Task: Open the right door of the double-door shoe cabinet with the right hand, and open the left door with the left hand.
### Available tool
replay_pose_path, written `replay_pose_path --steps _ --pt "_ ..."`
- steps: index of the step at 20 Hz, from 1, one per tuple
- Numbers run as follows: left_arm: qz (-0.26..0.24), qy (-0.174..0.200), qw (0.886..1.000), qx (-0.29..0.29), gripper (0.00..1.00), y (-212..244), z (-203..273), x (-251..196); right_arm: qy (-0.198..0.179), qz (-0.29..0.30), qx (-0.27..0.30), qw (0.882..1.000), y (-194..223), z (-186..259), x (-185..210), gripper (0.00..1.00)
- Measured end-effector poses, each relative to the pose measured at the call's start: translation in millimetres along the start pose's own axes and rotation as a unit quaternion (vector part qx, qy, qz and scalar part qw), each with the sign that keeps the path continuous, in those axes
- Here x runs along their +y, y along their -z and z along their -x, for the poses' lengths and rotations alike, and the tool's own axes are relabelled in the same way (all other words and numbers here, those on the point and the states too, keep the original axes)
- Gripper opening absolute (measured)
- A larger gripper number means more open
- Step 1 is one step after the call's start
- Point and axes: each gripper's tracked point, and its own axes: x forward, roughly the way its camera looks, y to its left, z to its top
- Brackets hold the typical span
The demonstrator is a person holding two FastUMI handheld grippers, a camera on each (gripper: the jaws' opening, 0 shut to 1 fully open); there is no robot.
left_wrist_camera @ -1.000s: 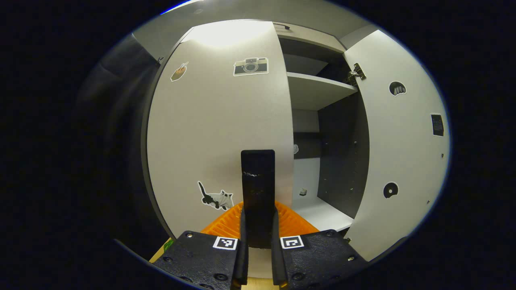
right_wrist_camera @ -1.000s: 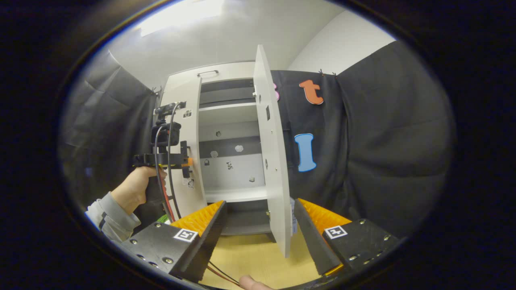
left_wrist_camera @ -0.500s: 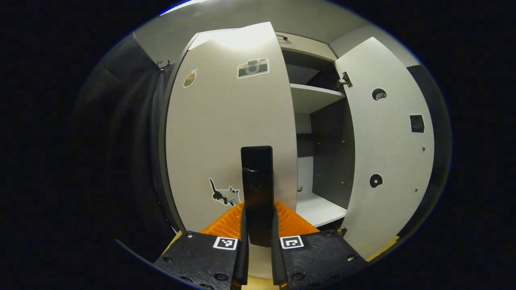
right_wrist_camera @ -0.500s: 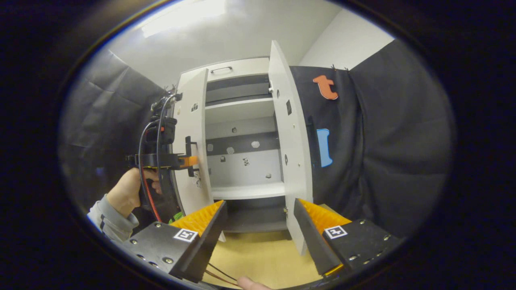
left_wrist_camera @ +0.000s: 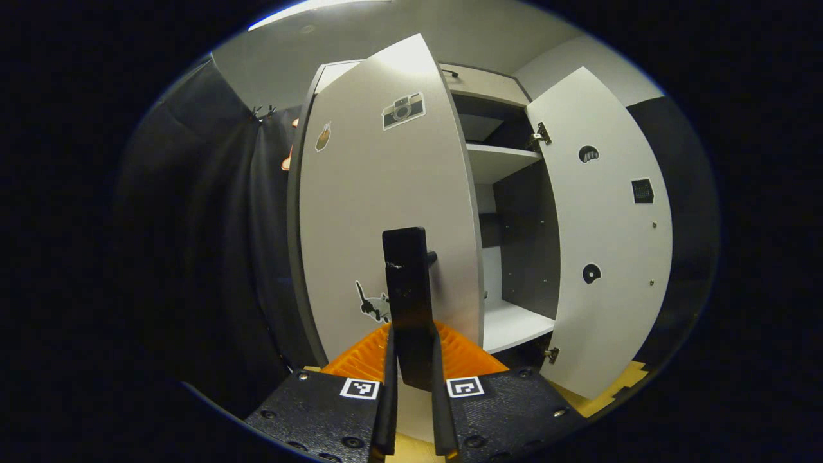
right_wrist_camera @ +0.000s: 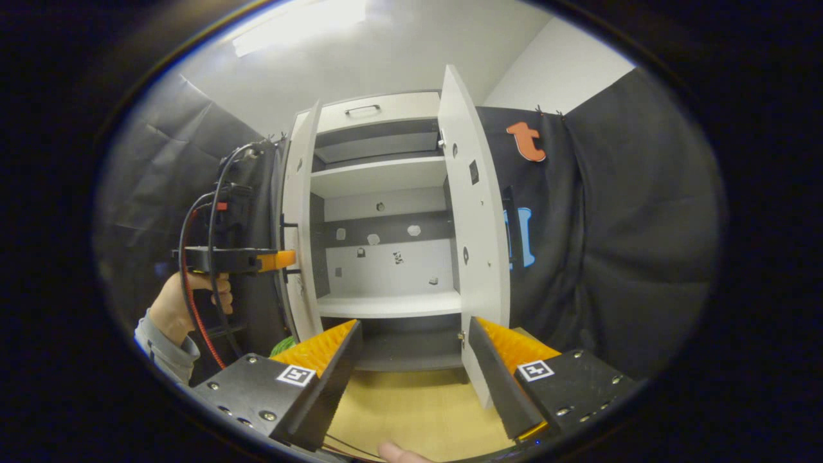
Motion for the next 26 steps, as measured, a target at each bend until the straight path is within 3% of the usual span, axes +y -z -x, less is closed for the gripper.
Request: replay_pose_path --steps 2,3,4,7,8,12,16,18,22,26 --pt "-0.002 -0.003 1.0 -0.001 0.24 1 9 9 -0.004 0.002 0.001 1.0 1 0 5 0.93" --pt "-0.003 -0.004 1.0 0.0 0.23 2 14 15 -0.006 0.003 0.0 1.0 1 0 8 0.98" --pt "-0.001 -0.006 1.0 0.001 0.24 2 17 19 -0.008 0.002 0.0 1.0 1 -1 12 0.94" --pt "0.006 -0.008 1.0 0.007 0.23 8 29 33 -0.015 0.008 -0.001 1.0 1 0 24 0.93" --pt "0.009 -0.004 1.0 0.01 0.23 11 33 36 -0.019 0.011 -0.001 1.0 1 0 28 0.98" --pt "0.026 -0.009 1.0 0.011 0.23 14 44 57 -0.034 0.017 -0.002 0.999 3 -2 44 0.98" --pt "0.021 -0.013 1.0 0.007 0.14 14 52 78 -0.042 0.022 0.002 0.999 8 -2 55 0.98" --pt "0.022 -0.028 0.999 0.003 0.14 15 57 95 -0.044 0.025 0.004 0.999 10 -3 59 0.98" --pt "0.024 -0.082 0.996 -0.001 0.04 19 60 144 -0.049 0.029 0.003 0.998 13 -4 68 0.98" --pt "0.051 -0.043 0.998 -0.002 0.0 22 64 149 -0.051 0.027 0.007 0.998 18 -7 74 0.98"
